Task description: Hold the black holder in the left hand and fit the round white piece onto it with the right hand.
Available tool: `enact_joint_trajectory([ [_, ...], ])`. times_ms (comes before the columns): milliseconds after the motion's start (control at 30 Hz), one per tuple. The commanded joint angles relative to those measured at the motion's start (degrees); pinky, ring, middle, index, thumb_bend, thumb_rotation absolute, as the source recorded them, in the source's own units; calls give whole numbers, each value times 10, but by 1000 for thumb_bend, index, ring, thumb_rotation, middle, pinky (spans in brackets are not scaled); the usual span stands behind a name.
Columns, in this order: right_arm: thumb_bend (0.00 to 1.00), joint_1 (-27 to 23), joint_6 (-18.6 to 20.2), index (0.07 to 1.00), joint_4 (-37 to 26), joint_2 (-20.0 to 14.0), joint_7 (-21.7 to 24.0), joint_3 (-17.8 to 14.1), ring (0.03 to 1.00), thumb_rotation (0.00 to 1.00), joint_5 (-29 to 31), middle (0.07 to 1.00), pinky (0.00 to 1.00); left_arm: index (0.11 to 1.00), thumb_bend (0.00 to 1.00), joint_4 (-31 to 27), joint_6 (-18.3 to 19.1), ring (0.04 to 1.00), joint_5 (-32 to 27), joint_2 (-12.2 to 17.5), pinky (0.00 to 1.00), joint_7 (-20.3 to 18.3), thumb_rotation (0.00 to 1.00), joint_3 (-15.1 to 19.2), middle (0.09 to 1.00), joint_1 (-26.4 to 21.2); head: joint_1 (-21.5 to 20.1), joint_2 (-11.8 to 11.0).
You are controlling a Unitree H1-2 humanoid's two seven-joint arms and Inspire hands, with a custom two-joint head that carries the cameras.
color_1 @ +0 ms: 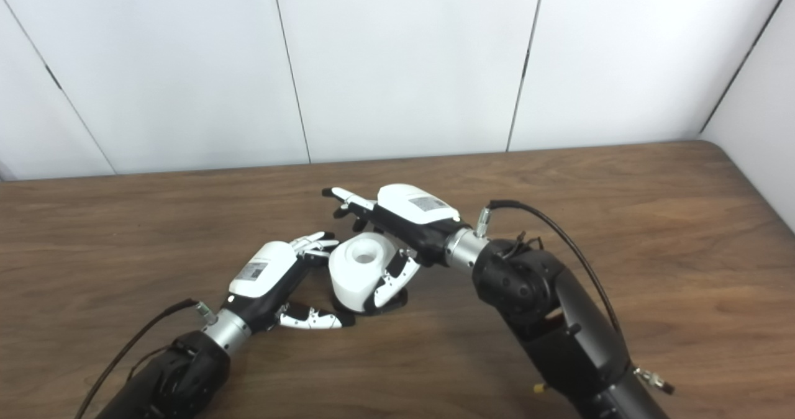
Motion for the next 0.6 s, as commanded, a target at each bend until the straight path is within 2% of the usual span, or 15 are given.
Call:
enact_joint_trajectory([
  [0,927,-39,14,1000,-28,-20,20,-12,840,223,8,959,642,483,524,24,26,918,28,10,894,-55,54,-21,832,28,1,1],
  [167,998,-50,46,1000,-51,-65,77,-22,930,228,43,1000,687,483,524,23,28,916,28,15,890,-58,55,-18,834,27,0,3],
  [233,1000,-52,53,1000,-56,-84,96,-25,901,243,60,1000,663,483,524,21,30,917,28,17,897,-61,55,-17,836,27,-2,3],
  [267,1000,-52,53,1000,-58,-93,104,-26,830,246,68,1000,620,483,524,21,31,918,28,17,896,-62,55,-17,837,26,-3,3],
  [300,1000,-52,57,1000,-62,-103,112,-28,820,250,75,1000,611,483,524,23,29,918,28,18,895,-61,55,-16,838,25,-3,3],
  [433,1000,-53,79,1000,-80,-137,145,-31,977,227,100,1000,715,483,524,26,27,916,29,19,892,-60,55,-15,836,24,-5,2],
  [567,1000,-55,108,1000,-95,-162,164,-40,999,193,116,1000,726,483,524,29,28,916,29,19,893,-60,55,-15,835,21,-6,-1],
])
